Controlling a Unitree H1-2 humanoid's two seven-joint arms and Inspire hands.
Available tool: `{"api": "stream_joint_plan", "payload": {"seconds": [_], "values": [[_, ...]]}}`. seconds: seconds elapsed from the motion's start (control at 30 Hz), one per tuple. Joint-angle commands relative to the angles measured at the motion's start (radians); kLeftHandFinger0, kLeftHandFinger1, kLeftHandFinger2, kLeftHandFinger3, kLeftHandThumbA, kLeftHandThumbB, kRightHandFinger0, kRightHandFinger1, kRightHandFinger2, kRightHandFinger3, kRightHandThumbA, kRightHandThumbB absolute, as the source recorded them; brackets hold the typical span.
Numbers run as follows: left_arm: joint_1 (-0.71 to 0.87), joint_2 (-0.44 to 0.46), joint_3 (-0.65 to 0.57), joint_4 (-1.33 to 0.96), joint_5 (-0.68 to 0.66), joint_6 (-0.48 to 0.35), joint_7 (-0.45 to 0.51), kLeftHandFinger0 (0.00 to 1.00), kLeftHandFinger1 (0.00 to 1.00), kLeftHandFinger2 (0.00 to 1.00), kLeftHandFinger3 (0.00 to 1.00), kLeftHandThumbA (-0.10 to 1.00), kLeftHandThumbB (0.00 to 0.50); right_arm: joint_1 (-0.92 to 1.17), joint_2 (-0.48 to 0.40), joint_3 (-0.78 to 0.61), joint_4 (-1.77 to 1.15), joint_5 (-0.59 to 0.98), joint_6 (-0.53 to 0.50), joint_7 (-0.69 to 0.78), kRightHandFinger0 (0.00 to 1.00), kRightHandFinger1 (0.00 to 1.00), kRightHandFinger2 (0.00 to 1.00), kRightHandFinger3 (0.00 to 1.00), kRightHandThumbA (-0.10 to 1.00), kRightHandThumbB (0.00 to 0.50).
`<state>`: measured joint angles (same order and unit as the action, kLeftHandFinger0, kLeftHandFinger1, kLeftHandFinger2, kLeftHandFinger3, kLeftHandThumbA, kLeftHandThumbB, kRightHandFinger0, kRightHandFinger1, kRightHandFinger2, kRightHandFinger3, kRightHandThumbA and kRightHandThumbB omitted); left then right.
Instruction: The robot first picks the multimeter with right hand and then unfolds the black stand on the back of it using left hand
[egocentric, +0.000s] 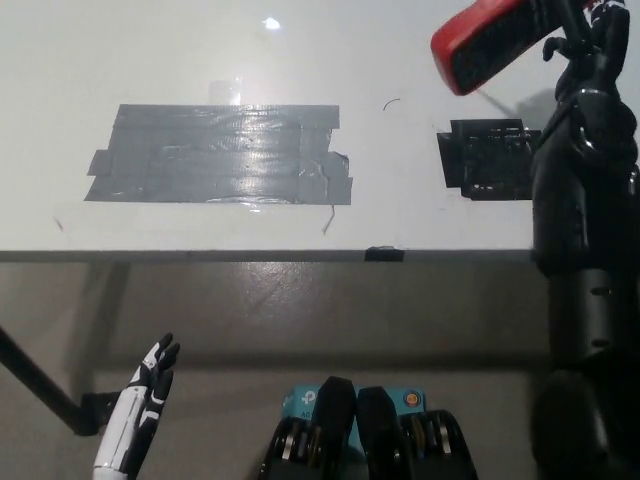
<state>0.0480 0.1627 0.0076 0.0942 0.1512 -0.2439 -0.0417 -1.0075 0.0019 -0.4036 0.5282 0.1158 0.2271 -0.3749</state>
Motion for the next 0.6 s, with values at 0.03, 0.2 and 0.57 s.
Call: {"api": "stream_joint_plan", "payload": {"seconds": [0.03,0.2,0.57], "values": [[0.001,-0.006,-0.018,-0.324,-0.071,0.016,-0.033,1.0,1.0,1.0,1.0,1.0,0.256,-0.002,0.093,-0.112,-0.459,0.538,0.238,0.179,0.0,0.48,0.95,1.0,-0.1,0.088],[-0.045,-0.013,-0.028,-0.535,-0.091,0.069,-0.039,1.0,1.0,1.0,1.0,1.0,0.253,0.128,0.121,-0.046,-0.577,0.767,0.243,0.163,0.0,0.46,0.85,1.0,-0.1,0.126],[-0.306,-0.05,-0.052,-0.709,-0.075,0.254,-0.06,1.0,1.0,1.0,1.0,1.0,0.336,0.363,0.222,0.079,-0.759,0.957,0.243,0.154,0.0,0.33,0.88,1.0,-0.1,0.19]]}}
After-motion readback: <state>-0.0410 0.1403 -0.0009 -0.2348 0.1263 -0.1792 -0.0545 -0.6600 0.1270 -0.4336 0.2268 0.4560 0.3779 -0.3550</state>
